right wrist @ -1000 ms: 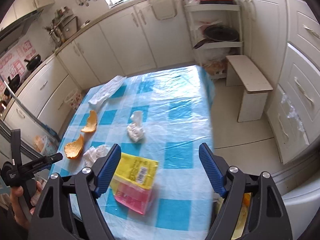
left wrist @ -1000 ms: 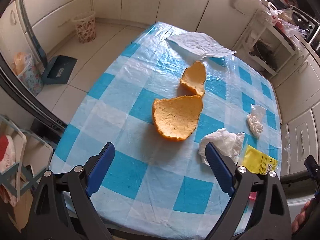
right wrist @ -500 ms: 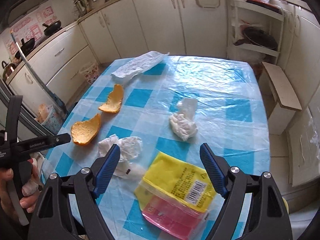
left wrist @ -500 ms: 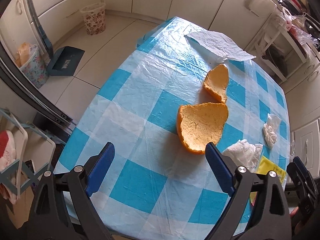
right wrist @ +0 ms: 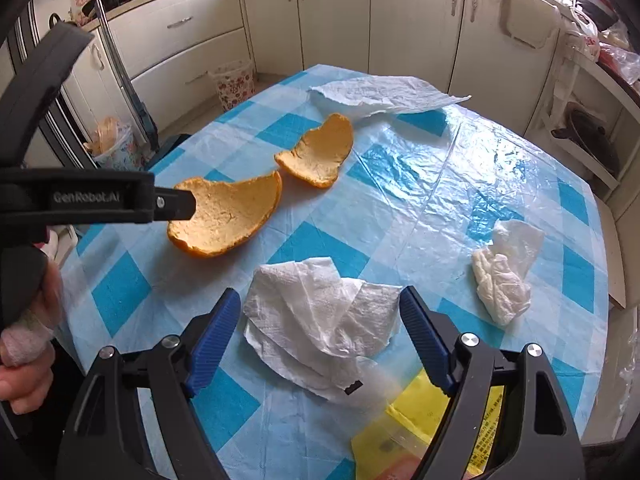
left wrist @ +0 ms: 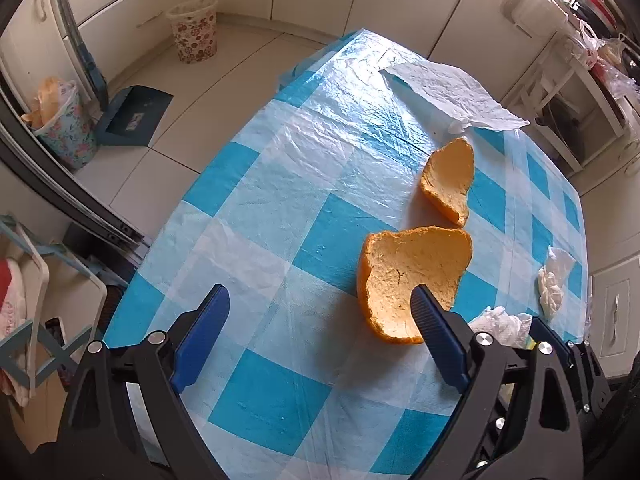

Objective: Collect trash
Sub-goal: 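Grasp the crumpled white tissue with the right tool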

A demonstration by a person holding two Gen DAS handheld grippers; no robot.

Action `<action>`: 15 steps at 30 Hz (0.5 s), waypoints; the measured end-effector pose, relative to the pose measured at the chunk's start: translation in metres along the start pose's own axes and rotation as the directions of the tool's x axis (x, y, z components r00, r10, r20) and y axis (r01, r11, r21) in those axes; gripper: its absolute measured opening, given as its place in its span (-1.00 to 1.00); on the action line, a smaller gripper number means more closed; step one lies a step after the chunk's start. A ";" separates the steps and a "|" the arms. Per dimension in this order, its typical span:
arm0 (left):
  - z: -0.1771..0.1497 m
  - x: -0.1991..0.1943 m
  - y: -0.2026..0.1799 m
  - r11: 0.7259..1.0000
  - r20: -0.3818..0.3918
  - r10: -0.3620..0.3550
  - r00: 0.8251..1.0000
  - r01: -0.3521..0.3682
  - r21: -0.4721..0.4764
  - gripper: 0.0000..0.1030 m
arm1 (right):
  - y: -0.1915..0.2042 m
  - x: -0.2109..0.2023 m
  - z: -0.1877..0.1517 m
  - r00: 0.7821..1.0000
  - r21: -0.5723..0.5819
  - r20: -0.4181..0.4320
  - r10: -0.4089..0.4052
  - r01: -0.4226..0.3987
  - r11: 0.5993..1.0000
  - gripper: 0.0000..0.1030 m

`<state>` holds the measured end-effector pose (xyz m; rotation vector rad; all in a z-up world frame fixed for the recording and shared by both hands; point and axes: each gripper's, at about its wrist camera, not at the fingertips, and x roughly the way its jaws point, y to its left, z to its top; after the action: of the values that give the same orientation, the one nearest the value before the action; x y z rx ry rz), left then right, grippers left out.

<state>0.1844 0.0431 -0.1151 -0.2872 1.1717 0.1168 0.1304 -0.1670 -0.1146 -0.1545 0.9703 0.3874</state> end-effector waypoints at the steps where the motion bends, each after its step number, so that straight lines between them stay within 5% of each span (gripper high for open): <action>1: 0.001 0.001 0.001 1.000 -0.003 -0.002 1.000 0.002 -0.003 0.71 | 0.000 0.004 0.000 1.000 -0.005 -0.007 0.003 -0.003 1.000 0.53; 5: 0.004 0.003 0.003 1.000 -0.016 -0.016 1.000 0.016 -0.017 0.71 | 0.000 0.017 -0.001 0.999 -0.014 -0.030 0.015 -0.015 1.000 0.33; 10: 0.008 0.008 0.002 1.000 -0.024 -0.018 1.000 0.018 -0.020 0.71 | -0.003 0.017 0.008 0.999 -0.005 -0.015 0.049 -0.049 0.999 -0.41; 15: 0.012 0.013 0.000 1.000 -0.028 -0.013 1.000 0.012 -0.026 0.71 | -0.023 0.001 0.015 0.986 0.104 0.050 0.161 -0.166 0.981 -0.50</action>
<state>0.2001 0.0458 -0.1225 -0.3192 1.1968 0.1174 0.1515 -0.1828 -0.1080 0.0315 0.9632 0.4862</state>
